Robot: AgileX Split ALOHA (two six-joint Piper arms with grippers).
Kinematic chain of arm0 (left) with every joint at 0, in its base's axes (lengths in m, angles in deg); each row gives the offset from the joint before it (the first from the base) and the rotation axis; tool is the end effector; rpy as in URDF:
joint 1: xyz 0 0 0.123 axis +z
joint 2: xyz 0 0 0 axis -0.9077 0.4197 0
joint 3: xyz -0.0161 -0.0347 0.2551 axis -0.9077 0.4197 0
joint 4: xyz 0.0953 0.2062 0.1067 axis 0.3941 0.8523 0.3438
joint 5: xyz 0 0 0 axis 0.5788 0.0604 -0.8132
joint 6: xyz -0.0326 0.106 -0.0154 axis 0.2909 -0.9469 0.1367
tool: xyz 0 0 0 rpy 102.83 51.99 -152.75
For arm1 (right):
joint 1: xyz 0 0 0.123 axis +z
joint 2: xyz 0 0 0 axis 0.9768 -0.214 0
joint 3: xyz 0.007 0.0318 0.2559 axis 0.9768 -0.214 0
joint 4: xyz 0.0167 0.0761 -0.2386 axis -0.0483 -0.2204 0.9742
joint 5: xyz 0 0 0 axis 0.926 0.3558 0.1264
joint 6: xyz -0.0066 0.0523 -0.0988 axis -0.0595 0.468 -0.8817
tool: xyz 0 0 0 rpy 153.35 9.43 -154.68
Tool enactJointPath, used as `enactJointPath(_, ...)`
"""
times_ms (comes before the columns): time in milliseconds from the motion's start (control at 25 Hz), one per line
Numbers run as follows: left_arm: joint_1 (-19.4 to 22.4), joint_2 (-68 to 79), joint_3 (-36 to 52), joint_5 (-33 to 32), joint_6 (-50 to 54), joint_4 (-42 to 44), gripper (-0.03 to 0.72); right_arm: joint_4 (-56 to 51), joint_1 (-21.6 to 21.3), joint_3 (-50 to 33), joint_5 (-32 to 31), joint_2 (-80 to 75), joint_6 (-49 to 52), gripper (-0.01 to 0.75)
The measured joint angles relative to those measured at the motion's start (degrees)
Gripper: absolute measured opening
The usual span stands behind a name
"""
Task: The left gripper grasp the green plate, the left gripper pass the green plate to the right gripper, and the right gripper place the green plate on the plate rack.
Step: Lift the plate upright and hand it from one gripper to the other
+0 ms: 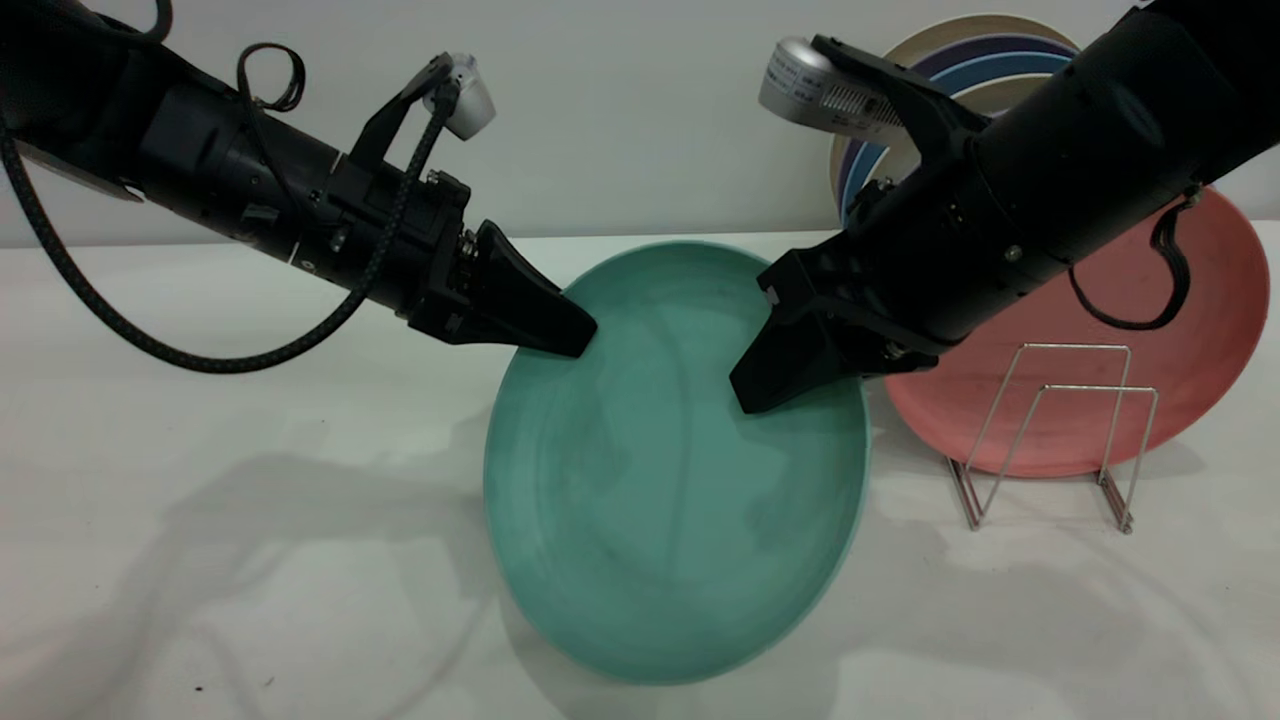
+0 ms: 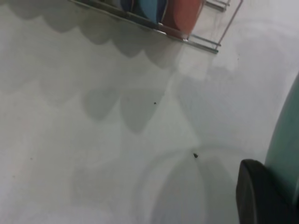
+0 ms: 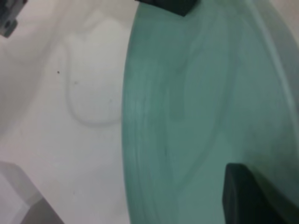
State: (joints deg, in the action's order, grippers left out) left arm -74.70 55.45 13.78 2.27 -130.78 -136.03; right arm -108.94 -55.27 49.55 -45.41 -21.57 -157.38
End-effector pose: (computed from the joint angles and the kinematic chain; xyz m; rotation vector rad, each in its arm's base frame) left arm 0.3843 -0.1457 0.0545 1.2600 2.0238 -0.7983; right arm 0.3117 0.1850 0.0917 -0.6688 2.4905 0.7773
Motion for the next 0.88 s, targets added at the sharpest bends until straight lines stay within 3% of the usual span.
enactJointPath(160,0.05,-0.05,0.0,0.0,0.13,-0.9,0.103,-0.42,0.0,0.0,0.12,0.0,-0.06,0.159)
enactJointPath(400,0.05,-0.11,0.0,-0.55,0.13,-1.37,0.41,-0.42,0.0,0.0,0.0,0.0,-0.38,0.13)
enactJointPath(520,0.05,-0.11,0.0,-0.67,0.2,-1.75,0.528,-0.35,0.0,0.0,-0.04,0.0,-0.42,0.119)
enactJointPath(640,0.05,-0.11,0.0,-0.67,1.74,-1.82,0.583,-0.25,0.0,0.0,-0.04,0.0,-0.44,0.117)
enactJointPath(880,0.05,-0.11,0.0,-0.04,5.52,-1.88,0.591,-0.25,0.11,0.0,0.87,0.0,-1.2,0.114)
